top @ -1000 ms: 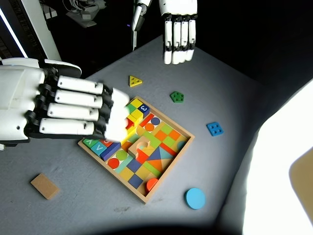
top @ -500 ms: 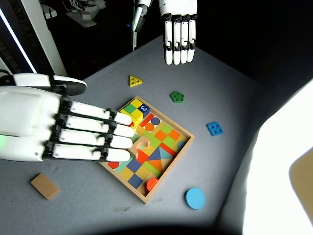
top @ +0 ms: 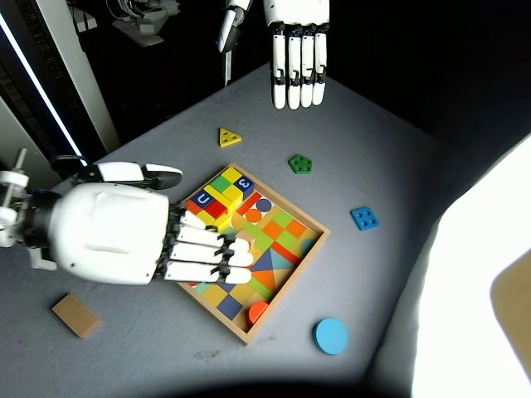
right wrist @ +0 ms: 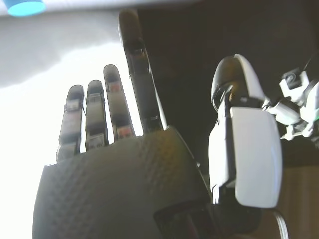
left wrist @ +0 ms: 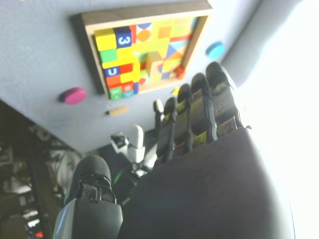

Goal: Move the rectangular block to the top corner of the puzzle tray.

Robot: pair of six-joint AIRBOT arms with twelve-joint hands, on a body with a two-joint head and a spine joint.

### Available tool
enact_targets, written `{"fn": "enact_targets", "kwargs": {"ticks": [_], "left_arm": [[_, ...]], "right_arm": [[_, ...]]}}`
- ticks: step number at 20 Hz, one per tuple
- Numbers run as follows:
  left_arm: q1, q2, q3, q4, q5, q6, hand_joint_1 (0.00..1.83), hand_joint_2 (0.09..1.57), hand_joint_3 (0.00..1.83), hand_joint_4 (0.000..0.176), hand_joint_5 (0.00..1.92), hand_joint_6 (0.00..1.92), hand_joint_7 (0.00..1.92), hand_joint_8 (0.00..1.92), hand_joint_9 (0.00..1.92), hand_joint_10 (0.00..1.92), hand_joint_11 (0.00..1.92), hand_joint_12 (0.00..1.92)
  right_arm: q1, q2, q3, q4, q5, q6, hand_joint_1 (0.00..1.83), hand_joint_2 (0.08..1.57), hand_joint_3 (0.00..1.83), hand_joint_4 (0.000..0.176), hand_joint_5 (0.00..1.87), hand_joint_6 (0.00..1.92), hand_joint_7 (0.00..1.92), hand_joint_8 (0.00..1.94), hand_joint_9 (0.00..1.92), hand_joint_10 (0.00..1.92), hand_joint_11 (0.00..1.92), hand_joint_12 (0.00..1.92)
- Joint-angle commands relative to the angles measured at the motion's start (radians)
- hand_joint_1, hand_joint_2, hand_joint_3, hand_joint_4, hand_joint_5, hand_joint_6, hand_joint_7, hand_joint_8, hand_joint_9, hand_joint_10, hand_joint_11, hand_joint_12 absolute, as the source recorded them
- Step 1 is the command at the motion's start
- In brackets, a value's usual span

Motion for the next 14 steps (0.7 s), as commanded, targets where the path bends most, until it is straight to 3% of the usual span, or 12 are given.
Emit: {"fn": "enact_targets", "kwargs": {"ticks": [1,3,13,14], "left_arm": [[-0.016,0.002,0.001,0.010,0.083,-0.004,0.00,1.18,0.00,0.000,0.09,0.00,0.10,0.00,0.08,0.00,0.00,0.26],[-0.016,0.002,0.000,0.010,0.083,-0.004,0.00,1.18,0.00,0.000,0.08,0.00,0.09,0.00,0.08,0.00,0.00,0.28],[-0.018,0.001,0.011,0.010,0.083,-0.004,0.00,1.18,0.00,0.000,0.10,0.01,0.10,0.00,0.08,0.00,0.00,0.34],[-0.018,-0.002,0.011,0.010,0.083,-0.004,0.00,1.18,0.00,0.000,0.09,0.01,0.09,0.00,0.07,0.00,0.00,0.27]], "right_arm": [[0.000,-0.002,0.006,0.002,0.131,-0.002,0.00,1.11,0.00,0.000,0.84,0.11,0.14,0.00,0.00,0.00,0.00,0.00],[-0.006,-0.027,0.021,0.004,0.133,-0.002,0.00,1.11,0.00,0.006,0.83,0.11,0.11,0.00,0.00,0.00,0.00,0.00],[-0.044,-0.114,0.090,0.026,0.105,-0.011,0.00,1.12,0.00,0.000,0.80,0.08,0.10,0.00,0.00,0.00,0.00,0.00],[-0.048,-0.122,0.100,0.026,0.103,-0.011,0.00,1.12,0.00,0.000,0.80,0.08,0.11,0.00,0.00,0.00,0.00,0.00]]}}
